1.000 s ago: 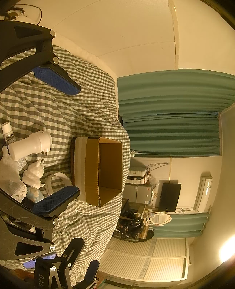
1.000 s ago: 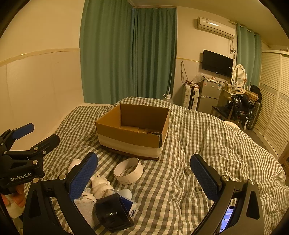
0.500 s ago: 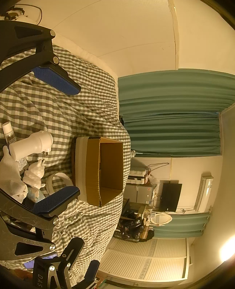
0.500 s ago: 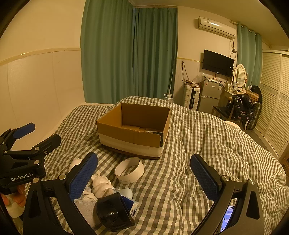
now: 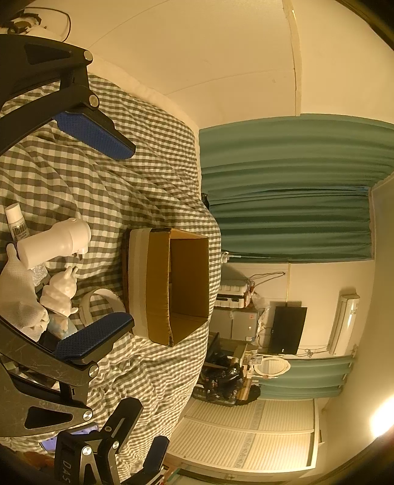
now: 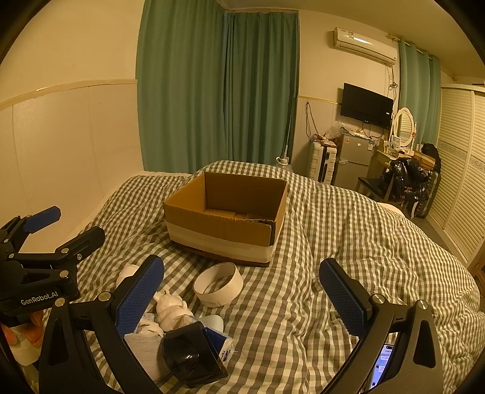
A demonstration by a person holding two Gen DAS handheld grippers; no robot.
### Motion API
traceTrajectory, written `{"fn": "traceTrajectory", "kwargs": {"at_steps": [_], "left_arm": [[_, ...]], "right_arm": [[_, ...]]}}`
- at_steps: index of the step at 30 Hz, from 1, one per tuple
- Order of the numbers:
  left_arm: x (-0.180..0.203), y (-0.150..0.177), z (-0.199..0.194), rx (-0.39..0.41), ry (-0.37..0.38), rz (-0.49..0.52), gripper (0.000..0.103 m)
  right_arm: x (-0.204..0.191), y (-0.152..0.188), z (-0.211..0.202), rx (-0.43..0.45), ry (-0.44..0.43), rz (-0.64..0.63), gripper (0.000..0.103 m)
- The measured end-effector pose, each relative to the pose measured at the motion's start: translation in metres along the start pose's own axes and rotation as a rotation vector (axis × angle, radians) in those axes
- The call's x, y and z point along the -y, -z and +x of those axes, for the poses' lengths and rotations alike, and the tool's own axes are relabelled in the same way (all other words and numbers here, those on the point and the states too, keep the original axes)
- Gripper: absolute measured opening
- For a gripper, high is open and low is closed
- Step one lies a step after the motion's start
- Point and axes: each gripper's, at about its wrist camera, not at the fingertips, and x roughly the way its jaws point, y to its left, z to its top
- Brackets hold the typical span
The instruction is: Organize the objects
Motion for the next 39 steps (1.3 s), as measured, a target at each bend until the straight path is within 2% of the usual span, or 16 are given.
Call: {"fn": "traceTrajectory", "kwargs": {"at_steps": [23,29,39], "left_arm": [[0.001,-0.004,-0.011,0.007,-0.016,0.008,0.103],[0.001,-0.004,-0.016,-0.012,-0.014,0.014,0.103],[-0.003,0.018,-0.009,-0.090,-0.010,0.023,0.103]], "right_arm": [[0.001,-0.006,-0.018,0.025,-0.023,-0.008,0.103],[-0.003,-0.007,-0.026,0.025,-0.030,-0.031,0.103],[-0.008,0.013,-0.019,-0.060,-0.060,-0.058,0.103]]}}
